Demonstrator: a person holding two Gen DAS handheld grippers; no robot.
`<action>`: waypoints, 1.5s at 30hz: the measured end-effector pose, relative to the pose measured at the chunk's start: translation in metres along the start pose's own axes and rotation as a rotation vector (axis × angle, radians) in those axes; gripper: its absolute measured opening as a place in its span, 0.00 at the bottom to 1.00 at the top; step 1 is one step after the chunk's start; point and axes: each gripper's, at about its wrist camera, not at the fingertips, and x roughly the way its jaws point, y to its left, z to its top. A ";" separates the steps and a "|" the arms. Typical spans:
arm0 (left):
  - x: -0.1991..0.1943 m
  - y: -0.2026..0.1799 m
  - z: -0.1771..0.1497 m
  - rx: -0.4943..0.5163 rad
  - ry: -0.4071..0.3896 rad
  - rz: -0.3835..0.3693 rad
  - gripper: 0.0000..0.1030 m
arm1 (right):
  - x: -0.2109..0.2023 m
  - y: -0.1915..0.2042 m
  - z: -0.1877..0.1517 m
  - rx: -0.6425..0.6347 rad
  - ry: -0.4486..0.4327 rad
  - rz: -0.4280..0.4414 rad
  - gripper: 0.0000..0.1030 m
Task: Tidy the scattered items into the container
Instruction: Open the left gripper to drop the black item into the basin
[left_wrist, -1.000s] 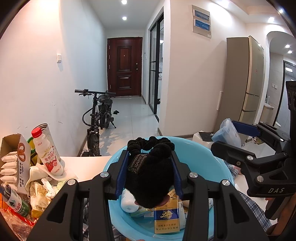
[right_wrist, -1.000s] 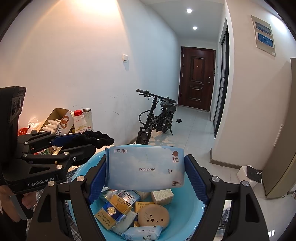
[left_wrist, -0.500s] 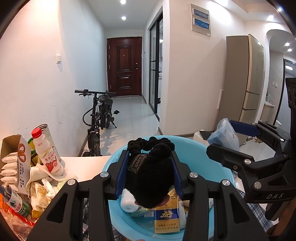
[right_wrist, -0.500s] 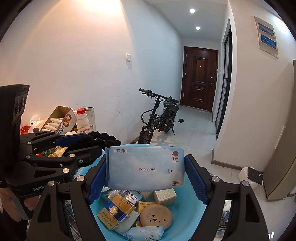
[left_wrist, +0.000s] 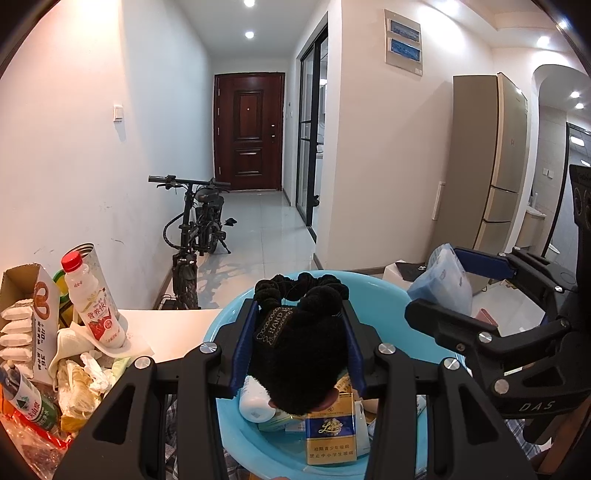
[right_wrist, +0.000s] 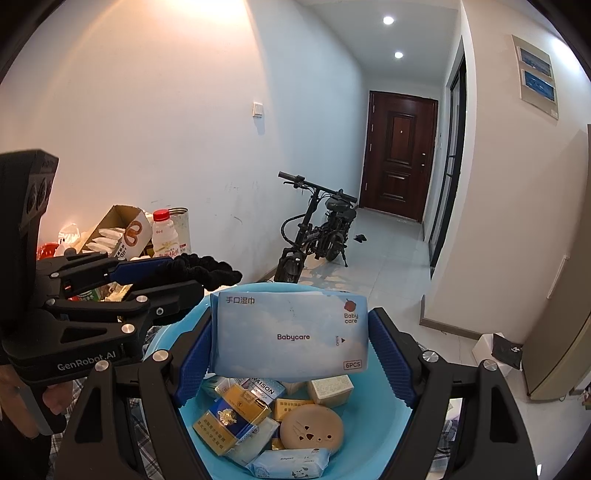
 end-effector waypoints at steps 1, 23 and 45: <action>0.000 0.000 0.000 0.002 -0.002 0.006 0.41 | 0.001 0.001 0.000 -0.001 0.000 0.000 0.79; 0.001 -0.001 0.000 0.000 0.011 -0.004 0.41 | -0.003 0.000 0.001 -0.011 -0.002 -0.014 0.79; 0.000 0.011 -0.001 -0.023 0.006 0.080 1.00 | -0.002 0.003 0.005 -0.001 -0.010 -0.027 0.79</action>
